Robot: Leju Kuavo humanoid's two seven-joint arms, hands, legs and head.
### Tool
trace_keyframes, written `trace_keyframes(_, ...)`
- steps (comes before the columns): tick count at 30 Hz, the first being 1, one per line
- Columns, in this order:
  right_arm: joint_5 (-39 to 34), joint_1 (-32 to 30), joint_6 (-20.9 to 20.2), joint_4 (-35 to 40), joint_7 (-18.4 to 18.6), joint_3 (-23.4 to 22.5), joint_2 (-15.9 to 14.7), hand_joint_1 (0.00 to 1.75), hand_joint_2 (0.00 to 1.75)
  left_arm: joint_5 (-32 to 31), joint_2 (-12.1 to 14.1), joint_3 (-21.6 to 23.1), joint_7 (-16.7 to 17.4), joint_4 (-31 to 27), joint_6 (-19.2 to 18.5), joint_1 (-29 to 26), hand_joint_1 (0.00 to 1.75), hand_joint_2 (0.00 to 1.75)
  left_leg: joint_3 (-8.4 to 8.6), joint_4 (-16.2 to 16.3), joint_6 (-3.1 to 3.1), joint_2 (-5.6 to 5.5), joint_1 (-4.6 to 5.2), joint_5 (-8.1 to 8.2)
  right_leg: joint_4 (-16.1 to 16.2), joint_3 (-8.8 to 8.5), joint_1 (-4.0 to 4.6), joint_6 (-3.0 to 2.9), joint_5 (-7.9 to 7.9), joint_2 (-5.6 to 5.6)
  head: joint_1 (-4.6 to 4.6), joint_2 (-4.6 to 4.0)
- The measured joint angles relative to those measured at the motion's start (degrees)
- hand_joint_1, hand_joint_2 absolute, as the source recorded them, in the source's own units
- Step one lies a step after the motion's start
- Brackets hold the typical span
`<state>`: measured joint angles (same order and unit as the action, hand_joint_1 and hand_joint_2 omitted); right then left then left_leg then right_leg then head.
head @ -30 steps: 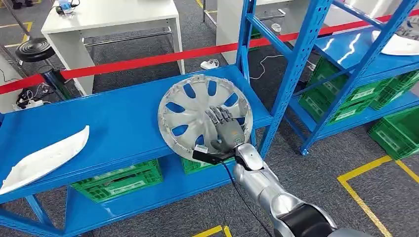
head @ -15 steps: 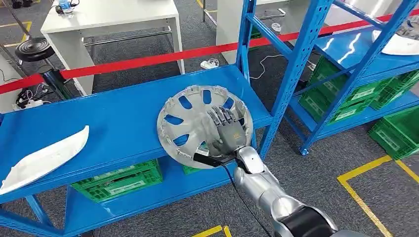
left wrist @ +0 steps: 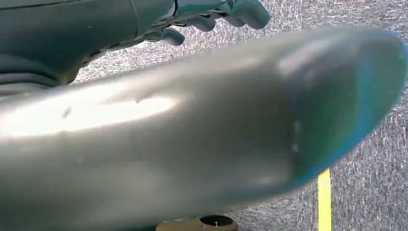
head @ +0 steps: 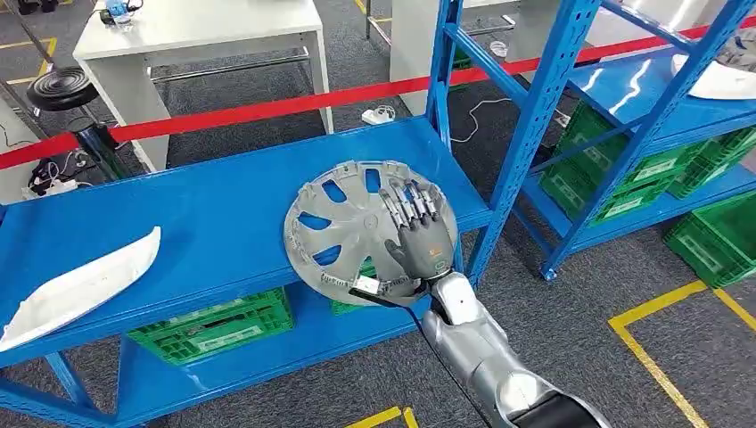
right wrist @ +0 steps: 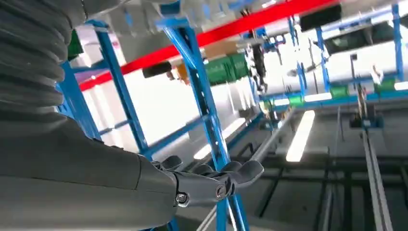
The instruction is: Take the parts from the cabinet and place them on the table.
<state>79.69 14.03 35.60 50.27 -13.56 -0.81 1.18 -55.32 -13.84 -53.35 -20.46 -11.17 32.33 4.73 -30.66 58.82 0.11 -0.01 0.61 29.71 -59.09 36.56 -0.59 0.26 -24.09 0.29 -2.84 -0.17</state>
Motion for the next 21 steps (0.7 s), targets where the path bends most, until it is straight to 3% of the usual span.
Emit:
trace_keyframes(6, -14.12, 0.02, -2.14, 1.62, -8.55, -0.37, 2.62, 0.00, 0.00, 0.22, 0.02, 0.00, 0.46, 0.00, 0.09, -0.03, 0.00, 0.00, 0.01, 0.00, -0.05, 0.00, 0.00, -0.04, -0.01, 0.00, 0.00, 0.00, 0.00, 0.00, 0.02, 0.02)
trace_keyframes(9, -18.45, -0.86, -4.95, 4.39, -10.86, -0.26, 4.02, 0.00, 0.00, 0.48, 0.02, 0.00, 0.59, -0.02, 0.07, -0.02, 0.00, 0.00, 0.01, 0.00, -0.05, -0.01, -0.01, -0.04, -0.01, 0.00, 0.01, 0.00, 0.00, 0.00, 0.00, 0.00)
trace_keyframes(21, -29.74, -10.22, -16.28, 20.47, -10.23, 7.71, 7.76, 0.00, 0.00, -0.26, 0.17, -0.02, 1.42, 0.00, 0.02, -0.02, 0.00, 0.00, -0.03, -0.04, -0.06, -0.02, -0.04, -0.02, -0.01, 0.05, 0.03, -0.06, -0.07, -0.01, 0.00, 0.00)
